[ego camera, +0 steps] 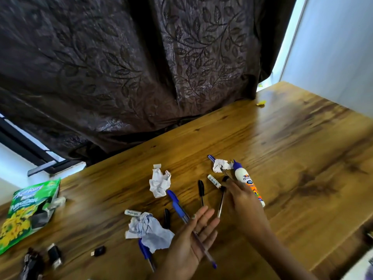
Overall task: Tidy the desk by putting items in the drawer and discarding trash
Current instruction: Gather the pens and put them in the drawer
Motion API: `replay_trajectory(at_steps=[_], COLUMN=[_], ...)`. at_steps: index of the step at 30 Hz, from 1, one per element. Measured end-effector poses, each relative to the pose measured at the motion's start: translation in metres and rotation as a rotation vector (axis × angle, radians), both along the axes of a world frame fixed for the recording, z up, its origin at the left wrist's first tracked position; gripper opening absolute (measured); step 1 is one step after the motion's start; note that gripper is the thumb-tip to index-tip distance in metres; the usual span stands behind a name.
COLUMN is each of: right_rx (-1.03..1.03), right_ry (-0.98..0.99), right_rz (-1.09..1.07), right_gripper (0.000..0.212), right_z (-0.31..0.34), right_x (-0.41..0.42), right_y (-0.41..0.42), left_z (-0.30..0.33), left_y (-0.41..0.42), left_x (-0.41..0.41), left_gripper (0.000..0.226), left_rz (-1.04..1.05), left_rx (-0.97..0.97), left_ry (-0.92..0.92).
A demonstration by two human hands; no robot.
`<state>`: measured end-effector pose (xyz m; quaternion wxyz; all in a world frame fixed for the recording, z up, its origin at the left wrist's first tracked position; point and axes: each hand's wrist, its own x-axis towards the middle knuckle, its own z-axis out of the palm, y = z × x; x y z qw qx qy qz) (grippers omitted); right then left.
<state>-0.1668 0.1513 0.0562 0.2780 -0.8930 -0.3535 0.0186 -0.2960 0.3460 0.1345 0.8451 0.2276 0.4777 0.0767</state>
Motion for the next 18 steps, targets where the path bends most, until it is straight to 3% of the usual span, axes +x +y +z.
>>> replay_trajectory(at_steps=[1,2,3,4,7,18], right_rx=[-0.016,-0.062,-0.153,-0.219,-0.333,-0.304], right_ry=[-0.040,-0.035,-0.042,0.023,0.061,-0.007], right_rz=[-0.034,-0.115,-0.162,-0.154,-0.168,-0.293], right_gripper=[0.032,0.036,0.040,0.041,0.037,0.028], right_z=[0.010,0.009,0.010,0.007,0.004,0.020], right_x=[0.019,0.031,0.044,0.047,0.046,0.054], right_y=[0.008,0.014,0.021,0.026,0.033,0.034], left_z=[-0.041,-0.052,-0.060,-0.064,-0.061,-0.059], left_y=[-0.053,-0.049,-0.077,-0.080,-0.076,-0.075], left_x=[0.018,0.032,0.021,0.013,0.015,0.013], left_gripper=[0.033,0.033,0.034,0.034,0.034,0.033], left_rz=[-0.144,-0.205,-0.267,-0.273,-0.205,-0.199], left_rx=[-0.109,-0.195,-0.098,-0.149,-0.104,-0.131], left_ry=[-0.049,-0.040,-0.117,-0.219,-0.164,-0.156])
